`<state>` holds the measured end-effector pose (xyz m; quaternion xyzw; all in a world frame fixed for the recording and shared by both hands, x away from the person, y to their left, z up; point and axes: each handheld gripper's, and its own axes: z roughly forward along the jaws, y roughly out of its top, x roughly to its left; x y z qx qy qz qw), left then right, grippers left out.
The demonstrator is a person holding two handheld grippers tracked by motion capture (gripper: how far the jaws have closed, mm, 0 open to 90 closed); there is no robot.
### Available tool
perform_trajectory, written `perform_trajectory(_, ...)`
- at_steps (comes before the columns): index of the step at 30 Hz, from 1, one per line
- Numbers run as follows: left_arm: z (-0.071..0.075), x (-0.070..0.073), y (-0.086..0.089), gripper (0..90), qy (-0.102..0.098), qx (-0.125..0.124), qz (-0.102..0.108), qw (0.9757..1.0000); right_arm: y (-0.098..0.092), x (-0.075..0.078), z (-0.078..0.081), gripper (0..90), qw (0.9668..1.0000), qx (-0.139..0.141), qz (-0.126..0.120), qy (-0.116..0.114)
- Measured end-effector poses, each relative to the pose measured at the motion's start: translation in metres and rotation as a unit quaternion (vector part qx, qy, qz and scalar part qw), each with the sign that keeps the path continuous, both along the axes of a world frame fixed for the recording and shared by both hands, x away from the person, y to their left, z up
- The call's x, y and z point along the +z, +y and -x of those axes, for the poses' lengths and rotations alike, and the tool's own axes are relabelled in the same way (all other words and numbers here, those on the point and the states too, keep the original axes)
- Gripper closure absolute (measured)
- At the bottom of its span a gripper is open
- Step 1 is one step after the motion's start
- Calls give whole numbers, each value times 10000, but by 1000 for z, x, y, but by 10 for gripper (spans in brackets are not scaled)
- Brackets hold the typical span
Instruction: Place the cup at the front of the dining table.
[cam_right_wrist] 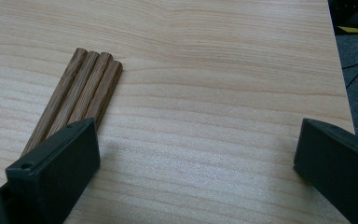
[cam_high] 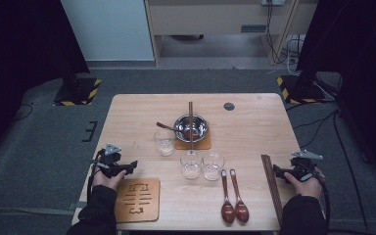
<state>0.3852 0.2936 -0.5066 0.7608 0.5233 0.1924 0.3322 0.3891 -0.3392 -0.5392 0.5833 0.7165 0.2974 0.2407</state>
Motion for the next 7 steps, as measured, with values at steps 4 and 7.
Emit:
perform_trajectory(4, 1, -4, 5, 201, 70, 66, -105, 9999, 0, 0, 0, 3, 10000, -1, 2, 0)
perform_trajectory(7, 3, -8, 6, 197, 149, 72, -167, 9997, 0, 0, 0, 3, 10000, -1, 1, 0)
